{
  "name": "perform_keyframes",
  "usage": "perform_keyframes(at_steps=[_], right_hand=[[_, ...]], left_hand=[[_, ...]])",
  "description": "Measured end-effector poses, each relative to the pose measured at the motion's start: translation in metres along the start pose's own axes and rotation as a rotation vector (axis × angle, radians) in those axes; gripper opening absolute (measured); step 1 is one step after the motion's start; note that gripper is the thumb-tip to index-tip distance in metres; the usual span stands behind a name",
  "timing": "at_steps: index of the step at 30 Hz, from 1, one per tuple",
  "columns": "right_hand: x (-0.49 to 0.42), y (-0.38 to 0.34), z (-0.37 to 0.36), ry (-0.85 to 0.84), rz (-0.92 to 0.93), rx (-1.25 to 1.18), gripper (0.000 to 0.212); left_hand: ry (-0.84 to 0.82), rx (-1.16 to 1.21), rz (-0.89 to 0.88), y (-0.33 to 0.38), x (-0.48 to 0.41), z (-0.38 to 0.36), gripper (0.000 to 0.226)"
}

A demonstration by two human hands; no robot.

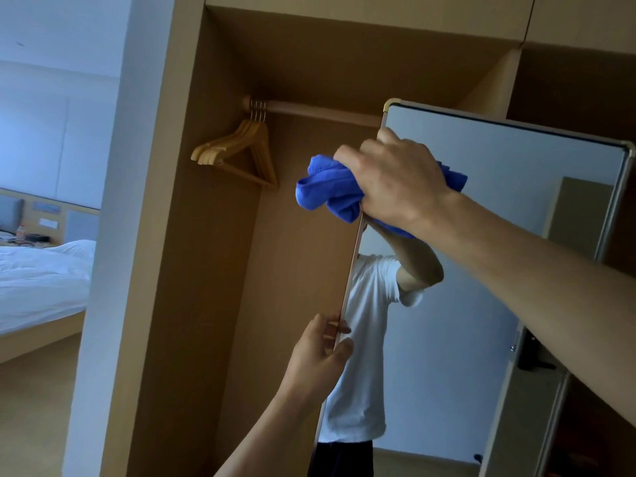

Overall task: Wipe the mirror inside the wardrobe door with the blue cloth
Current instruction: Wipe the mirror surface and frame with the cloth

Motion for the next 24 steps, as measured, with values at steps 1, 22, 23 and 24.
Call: perform_keyframes(at_steps=[1,22,23,24], right_hand=[[0.005,-0.003,-0.002,0.000,0.011,0.002,0.035],[0.077,-0.068,-0.043,-0.053,0.092,-0.046,0.049],[0.068,-0.060,-0.040,-0.040,0.069,-0.035,0.048],[0.059,-0.052,-0.036,-0.033,0.047,-0.029,0.047]], left_hand=[[0.000,0.000,0.004,-0.002,0.001,0.000,0.021],[-0.027,0.047,0.057,-0.024,0.022,-0.009,0.029],[-0.027,0.044,0.062,-0.025,0.022,-0.009,0.027],[-0.031,0.041,0.065,-0.027,0.022,-0.009,0.026]])
Point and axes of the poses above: each hand's wrist, its own x-axis away from the middle knuckle, its own z-axis out of the back of the hand, y = z × x, the point moved 1 cm from there along -x, towards the middle knuckle, and after that the axes turned 7 degrees about z, right-handed, at the moved point
